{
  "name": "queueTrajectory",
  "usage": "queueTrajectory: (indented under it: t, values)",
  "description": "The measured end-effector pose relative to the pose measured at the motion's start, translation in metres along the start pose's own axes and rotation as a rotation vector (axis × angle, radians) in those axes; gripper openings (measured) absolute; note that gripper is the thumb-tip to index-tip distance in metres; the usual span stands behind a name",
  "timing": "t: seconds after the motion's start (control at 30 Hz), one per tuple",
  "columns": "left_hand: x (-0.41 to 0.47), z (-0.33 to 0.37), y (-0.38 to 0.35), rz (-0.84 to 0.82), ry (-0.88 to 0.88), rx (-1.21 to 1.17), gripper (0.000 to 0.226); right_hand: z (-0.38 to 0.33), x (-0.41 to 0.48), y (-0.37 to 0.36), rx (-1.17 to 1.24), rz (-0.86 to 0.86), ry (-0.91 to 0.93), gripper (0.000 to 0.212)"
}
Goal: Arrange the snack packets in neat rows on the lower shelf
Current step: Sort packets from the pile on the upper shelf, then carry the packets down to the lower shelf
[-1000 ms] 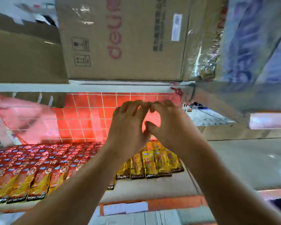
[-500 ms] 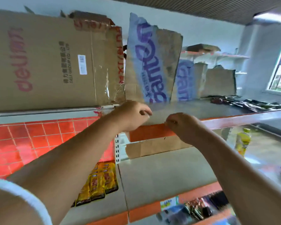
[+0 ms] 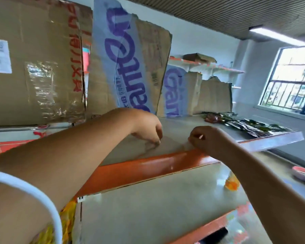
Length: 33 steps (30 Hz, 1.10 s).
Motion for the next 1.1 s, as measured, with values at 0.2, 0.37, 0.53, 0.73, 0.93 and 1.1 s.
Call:
queueTrajectory:
  t: [0.2,0.37,0.53,0.73,0.93,1.1]
  values:
    - [0.048,0.031,0.027,-0.101,-0.014,0.126,0.038,0.049,0.037,0.016,-0.026,-0.08,-0.033,0.01]
    - [0.089,0.062,0.04,-0.082,-0.056,0.133,0.039,0.082,0.062,0.033,-0.147,-0.107,-0.001,0.016]
    - [0.138,0.084,0.049,-0.057,-0.029,0.069,0.033,0.145,0.09,0.078,-0.178,0.001,-0.131,0.022]
    - [0.199,0.119,0.065,-0.061,0.048,-0.009,0.033,0.238,0.136,0.13,-0.29,-0.293,-0.172,0.017]
    - [0.249,0.157,0.087,0.001,0.044,-0.073,0.031,0.268,0.161,0.117,-0.277,-0.655,0.034,0.023]
    - [0.26,0.149,0.091,0.248,0.011,-0.219,0.019,0.255,0.177,0.104,-0.39,-0.729,0.227,0.009]
Point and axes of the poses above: each hand's wrist, its own x-axis towards the middle knuckle, its own y-axis out of the back of the hand, z = x × y, the point moved 3 cm from there along x, towards the middle knuckle, and after that the axes turned 8 degrees about -z, right-handed, at the moved point
